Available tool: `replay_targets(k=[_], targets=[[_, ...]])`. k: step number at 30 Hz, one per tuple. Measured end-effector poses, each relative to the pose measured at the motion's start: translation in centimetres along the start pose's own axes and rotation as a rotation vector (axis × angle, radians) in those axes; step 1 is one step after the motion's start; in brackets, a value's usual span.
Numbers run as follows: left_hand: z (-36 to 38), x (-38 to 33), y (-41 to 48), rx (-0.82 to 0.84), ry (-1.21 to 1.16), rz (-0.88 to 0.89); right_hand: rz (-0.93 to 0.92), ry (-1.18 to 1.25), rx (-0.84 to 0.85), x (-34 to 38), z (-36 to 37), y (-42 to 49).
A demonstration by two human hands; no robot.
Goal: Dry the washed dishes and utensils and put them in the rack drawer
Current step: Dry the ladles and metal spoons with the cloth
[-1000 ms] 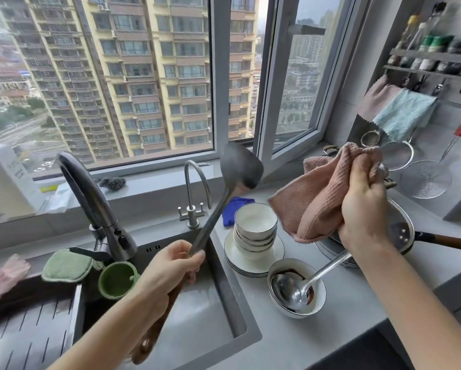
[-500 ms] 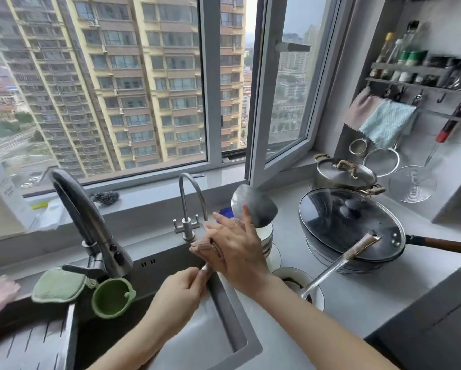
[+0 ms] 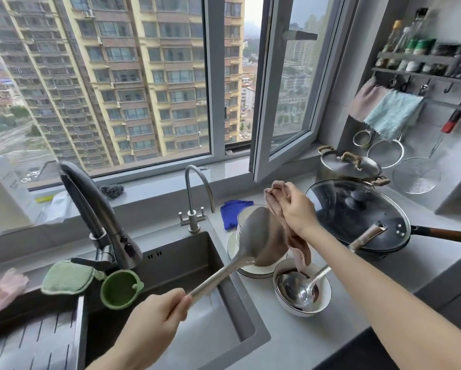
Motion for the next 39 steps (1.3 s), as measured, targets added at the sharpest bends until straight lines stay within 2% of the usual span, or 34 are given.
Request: replay_targets(k=[3, 5, 6, 7, 8, 10, 11, 12, 15, 18, 22, 25, 27, 29, 31, 33, 34, 36, 37, 39], targets=[[-1.5, 0.8, 0.5, -0.033, -0.07, -0.017, 0.231, 0.335, -0.252, -2.0, -3.8, -1.0], [-1.5, 0.9, 0.8, -0.028, -0.06, -0.019, 0.162, 0.418, -0.411, 0.4, -6.6, -1.7], [-1.3, 0.6, 0.9, -0.022, -0.045, -0.008, 0.059, 0.445, -0.446, 2.9, -7.6, -2.0], [-0.8, 0.2, 1.0, -0.012, -0.028, 0.004, -0.089, 0.48, -0.423, 6.1, -7.5, -2.3], [-0.4, -0.4, 1.1, 0.001, -0.022, 0.021, -0.268, 0.436, -0.323, 9.3, -6.4, -2.9], [0.4, -1.5, 1.3, 0.042, -0.049, 0.051, -0.535, 0.069, -0.059, 13.0, -1.3, -4.9], [0.7, -1.9, 1.4, 0.062, -0.055, 0.06, -0.601, -0.174, 0.036, 12.8, 0.9, -5.5], [0.9, -2.1, 1.4, 0.077, -0.05, 0.063, -0.588, -0.322, 0.112, 11.7, 2.1, -5.3], [1.1, -1.8, 1.0, 0.101, -0.045, 0.035, -0.403, -0.3, 0.217, 8.0, 1.1, -3.6], [1.1, -1.9, 0.6, 0.071, 0.064, 0.072, -0.314, -0.209, 0.188, 5.3, 0.1, -3.6], [0.8, -4.2, 0.2, -0.092, 0.429, 0.276, -0.035, -0.104, 0.158, 0.9, 0.0, -3.8], [0.1, -5.8, -0.5, -0.273, 0.612, 0.447, 0.066, -0.062, 0.136, -0.9, -0.9, -3.3], [-0.6, -7.2, -0.8, -0.382, 0.661, 0.506, 0.207, 0.022, 0.056, -2.4, -2.1, -2.6], [-1.0, -8.3, -0.5, -0.412, 0.671, 0.498, 0.464, 0.25, -0.156, -6.0, -4.6, -2.0], [-1.0, -8.2, 0.5, -0.313, 0.601, 0.414, 0.612, 0.41, -0.399, -8.7, -8.7, -1.3], [-0.9, -8.0, 1.9, -0.152, 0.36, 0.224, 0.554, 0.524, -0.594, -9.1, -13.0, -0.5], [-0.3, -8.3, 2.6, -0.056, 0.183, 0.114, 0.451, 0.597, -0.667, -8.4, -14.6, 0.1], [2.8, -9.4, 3.6, 0.254, -0.261, -0.14, 0.211, 0.579, -0.689, -4.4, -16.7, -0.1], [4.6, -10.6, 3.5, 0.418, -0.454, -0.255, 0.035, 0.489, -0.659, -1.3, -17.1, -0.5], [7.2, -13.9, 2.7, 0.687, -0.733, -0.391, -0.466, 0.35, -0.495, 6.2, -15.5, -2.2]])
Point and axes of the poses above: each hand's wrist, its own y-axis towards the middle knuckle, its own z-axis out of the palm, x = y × z, the point moved 10 cm from there along y, towards the middle knuckle, and after that the axes turned 15 degrees about -z, right-handed, at the moved point
